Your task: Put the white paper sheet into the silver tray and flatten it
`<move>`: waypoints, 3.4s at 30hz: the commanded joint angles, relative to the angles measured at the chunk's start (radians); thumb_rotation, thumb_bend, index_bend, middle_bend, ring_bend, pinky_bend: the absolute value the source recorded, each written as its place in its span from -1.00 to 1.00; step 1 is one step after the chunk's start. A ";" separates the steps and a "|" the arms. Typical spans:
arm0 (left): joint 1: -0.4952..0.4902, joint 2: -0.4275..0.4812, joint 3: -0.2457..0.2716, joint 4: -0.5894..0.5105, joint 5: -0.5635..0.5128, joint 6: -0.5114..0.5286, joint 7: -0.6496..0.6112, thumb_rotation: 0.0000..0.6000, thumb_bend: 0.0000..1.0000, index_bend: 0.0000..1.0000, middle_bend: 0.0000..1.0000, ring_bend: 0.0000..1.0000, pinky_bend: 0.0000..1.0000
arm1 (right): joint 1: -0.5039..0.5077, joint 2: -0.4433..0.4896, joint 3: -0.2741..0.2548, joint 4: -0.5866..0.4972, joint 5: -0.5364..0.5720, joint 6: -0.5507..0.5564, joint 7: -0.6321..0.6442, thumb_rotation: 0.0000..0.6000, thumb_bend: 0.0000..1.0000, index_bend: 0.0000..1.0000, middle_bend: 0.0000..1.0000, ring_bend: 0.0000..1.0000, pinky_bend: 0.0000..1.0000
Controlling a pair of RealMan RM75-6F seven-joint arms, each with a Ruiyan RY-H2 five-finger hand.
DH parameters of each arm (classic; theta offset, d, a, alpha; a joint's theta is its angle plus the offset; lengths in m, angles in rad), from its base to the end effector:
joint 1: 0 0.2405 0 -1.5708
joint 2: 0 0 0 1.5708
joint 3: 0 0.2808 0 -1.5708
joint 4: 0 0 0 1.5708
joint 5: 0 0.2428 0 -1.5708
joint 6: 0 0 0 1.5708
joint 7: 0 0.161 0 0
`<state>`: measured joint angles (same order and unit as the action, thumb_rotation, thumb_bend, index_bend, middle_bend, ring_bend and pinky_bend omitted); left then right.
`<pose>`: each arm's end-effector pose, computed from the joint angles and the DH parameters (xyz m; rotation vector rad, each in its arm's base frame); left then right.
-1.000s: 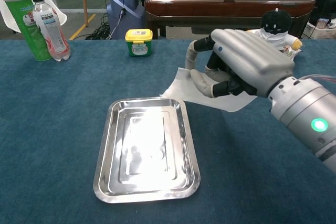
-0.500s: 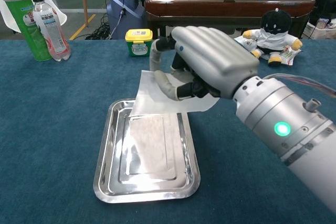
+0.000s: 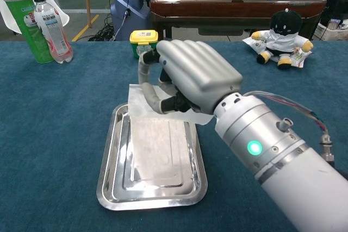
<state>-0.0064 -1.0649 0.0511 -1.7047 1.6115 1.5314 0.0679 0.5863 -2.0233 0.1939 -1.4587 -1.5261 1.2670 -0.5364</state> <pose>-0.3330 0.1501 0.1352 -1.4715 -0.9287 -0.8504 -0.0335 -0.2698 -0.1274 1.7632 -0.7711 1.4036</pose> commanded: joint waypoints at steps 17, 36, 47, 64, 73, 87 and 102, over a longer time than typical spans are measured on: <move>0.004 0.006 0.002 -0.003 0.007 0.007 -0.007 1.00 -0.51 -0.09 -0.11 -0.38 -0.18 | 0.018 -0.070 -0.007 0.035 -0.007 0.013 0.012 1.00 0.11 0.06 1.00 1.00 1.00; 0.004 0.003 -0.001 0.000 0.004 0.005 -0.006 1.00 -0.51 -0.09 -0.11 -0.38 -0.18 | 0.055 0.255 -0.016 -0.253 0.208 -0.254 -0.124 1.00 -0.82 -0.47 1.00 0.97 1.00; 0.004 0.000 -0.001 0.002 0.001 0.002 -0.001 1.00 -0.51 -0.09 -0.11 -0.38 -0.18 | 0.148 0.409 -0.050 -0.357 0.397 -0.388 -0.286 1.00 0.65 -0.48 1.00 1.00 1.00; 0.003 -0.003 0.000 0.002 -0.001 -0.002 0.005 1.00 -0.51 -0.09 -0.11 -0.38 -0.18 | 0.237 0.466 -0.165 -0.417 0.575 -0.352 -0.434 1.00 1.00 -0.48 1.00 1.00 1.00; 0.002 -0.004 0.000 0.002 0.000 -0.004 0.008 1.00 -0.51 -0.09 -0.11 -0.38 -0.18 | 0.257 0.491 -0.221 -0.434 0.593 -0.342 -0.428 1.00 1.00 -0.48 1.00 1.00 1.00; 0.000 -0.008 0.001 0.002 -0.003 -0.010 0.016 1.00 -0.51 -0.09 -0.11 -0.38 -0.18 | 0.274 0.485 -0.284 -0.425 0.584 -0.324 -0.429 1.00 1.00 -0.48 1.00 1.00 1.00; 0.004 -0.003 0.001 0.000 0.002 0.000 0.008 1.00 -0.51 -0.09 -0.11 -0.38 -0.18 | 0.305 0.423 -0.288 -0.385 0.620 -0.332 -0.417 1.00 1.00 -0.48 1.00 1.00 1.00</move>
<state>-0.0026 -1.0679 0.0521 -1.7042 1.6130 1.5312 0.0761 0.8897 -1.5988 -0.0939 -1.8457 -0.9073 0.9356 -0.9541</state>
